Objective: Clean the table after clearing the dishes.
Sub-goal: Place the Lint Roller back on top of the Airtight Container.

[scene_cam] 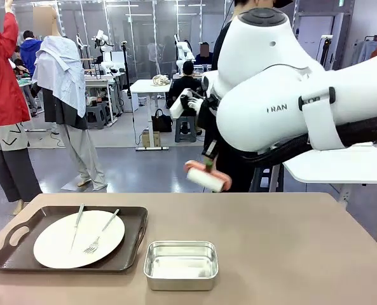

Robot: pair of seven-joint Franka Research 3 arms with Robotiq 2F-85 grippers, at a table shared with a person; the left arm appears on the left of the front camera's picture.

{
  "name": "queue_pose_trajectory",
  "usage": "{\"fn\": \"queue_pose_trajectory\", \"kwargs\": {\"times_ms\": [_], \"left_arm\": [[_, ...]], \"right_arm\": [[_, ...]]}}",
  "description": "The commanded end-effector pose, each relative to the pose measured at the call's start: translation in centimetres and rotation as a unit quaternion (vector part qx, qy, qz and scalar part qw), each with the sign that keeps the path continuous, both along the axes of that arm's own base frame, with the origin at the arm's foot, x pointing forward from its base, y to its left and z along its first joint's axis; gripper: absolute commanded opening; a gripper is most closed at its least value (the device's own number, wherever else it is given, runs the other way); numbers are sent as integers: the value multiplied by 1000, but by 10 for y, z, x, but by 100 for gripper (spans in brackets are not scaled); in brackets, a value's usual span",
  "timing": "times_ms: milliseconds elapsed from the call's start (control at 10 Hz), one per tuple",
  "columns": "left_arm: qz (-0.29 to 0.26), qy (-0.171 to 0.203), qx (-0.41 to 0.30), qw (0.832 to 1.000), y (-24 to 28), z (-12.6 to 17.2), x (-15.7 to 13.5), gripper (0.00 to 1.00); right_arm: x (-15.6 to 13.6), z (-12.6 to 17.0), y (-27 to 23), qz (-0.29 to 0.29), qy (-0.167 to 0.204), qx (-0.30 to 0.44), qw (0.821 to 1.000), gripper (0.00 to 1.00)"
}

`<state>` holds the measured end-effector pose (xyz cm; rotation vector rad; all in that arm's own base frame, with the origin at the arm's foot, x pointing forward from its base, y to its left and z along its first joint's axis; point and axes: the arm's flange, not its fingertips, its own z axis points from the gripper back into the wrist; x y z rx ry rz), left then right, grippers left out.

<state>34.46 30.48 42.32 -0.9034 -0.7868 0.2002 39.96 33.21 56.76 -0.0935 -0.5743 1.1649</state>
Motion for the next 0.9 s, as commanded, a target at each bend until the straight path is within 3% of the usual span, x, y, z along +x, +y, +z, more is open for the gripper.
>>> {"fn": "queue_pose_trajectory", "kwargs": {"times_ms": [0,200,400,500,800], "left_arm": [[-3,-3,-3,1000,2,2,-2,100],[-3,-3,-3,1000,2,2,-2,100],[-3,-3,-3,1000,2,2,-2,100],[-3,-3,-3,1000,2,2,-2,100],[-3,-3,-3,1000,2,2,-2,100]], "right_arm": [[-17,-7,-13,87,66,1,994,20],[-33,-20,6,145,102,-26,984,20],[-35,-30,10,138,135,-40,980,20],[-37,-31,18,133,107,-18,985,20],[-37,-31,18,133,107,-18,985,20]]}}
